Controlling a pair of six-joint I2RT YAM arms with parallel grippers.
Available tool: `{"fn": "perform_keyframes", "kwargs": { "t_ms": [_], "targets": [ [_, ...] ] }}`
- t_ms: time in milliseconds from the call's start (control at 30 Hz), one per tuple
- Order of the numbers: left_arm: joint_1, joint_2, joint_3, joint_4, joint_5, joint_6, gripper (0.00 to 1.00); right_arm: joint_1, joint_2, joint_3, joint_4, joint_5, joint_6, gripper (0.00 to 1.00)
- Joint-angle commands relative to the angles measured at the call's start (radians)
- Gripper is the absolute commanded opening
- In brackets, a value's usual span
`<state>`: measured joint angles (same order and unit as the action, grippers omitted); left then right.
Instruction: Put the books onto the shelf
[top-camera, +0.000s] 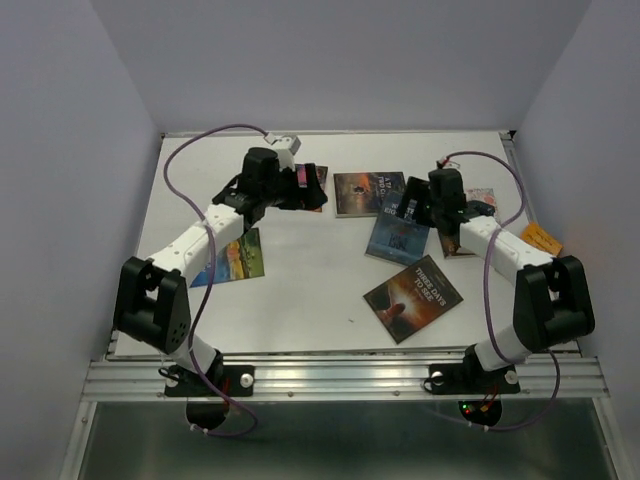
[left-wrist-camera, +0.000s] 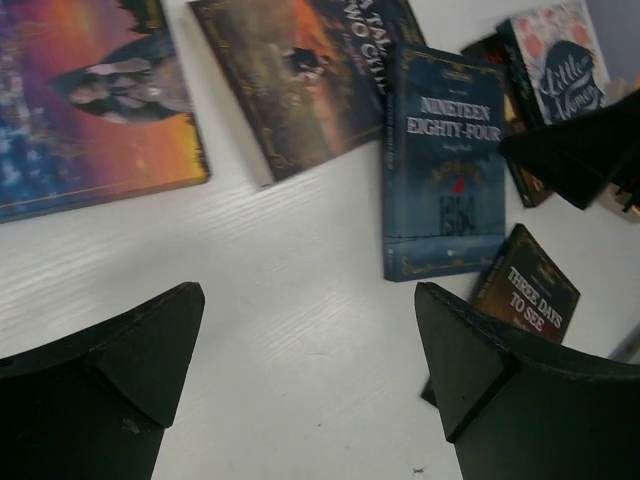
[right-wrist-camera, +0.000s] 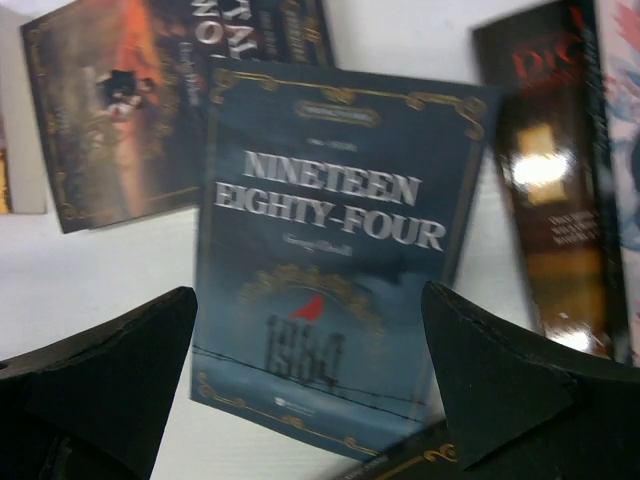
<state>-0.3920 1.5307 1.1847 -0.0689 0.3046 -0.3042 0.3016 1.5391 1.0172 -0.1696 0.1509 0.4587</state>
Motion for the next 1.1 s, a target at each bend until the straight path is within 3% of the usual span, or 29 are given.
{"fn": "perform_keyframes", "kwargs": {
  "t_ms": [0,267,367,667,867,1067],
  "targets": [
    [-0.08,0.068,0.016,0.119,0.099,0.028,0.99,-0.096,-0.096,-0.124,0.088,-0.091,0.058,1.0],
    [-0.192,0.334,0.193,0.109,0.183,0.031,0.99,-0.167,-0.031,-0.198,0.194,-0.241,0.069,0.99],
    [-0.225,0.436,0.274,0.104,0.203,0.039,0.99,-0.185,0.024,-0.184,0.199,-0.264,0.057,0.91],
    [-0.275,0.664,0.478,0.028,0.183,0.053,0.99,-0.194,0.072,-0.221,0.237,-0.289,0.061,0.86],
    [-0.286,0.772,0.575,0.009,0.156,0.042,0.99,-0.194,0.076,-0.25,0.258,-0.306,0.04,0.76],
    [-0.292,0.83,0.625,0.018,0.214,0.013,0.99,-0.194,0.076,-0.264,0.281,-0.356,0.032,0.56]
  ]
}}
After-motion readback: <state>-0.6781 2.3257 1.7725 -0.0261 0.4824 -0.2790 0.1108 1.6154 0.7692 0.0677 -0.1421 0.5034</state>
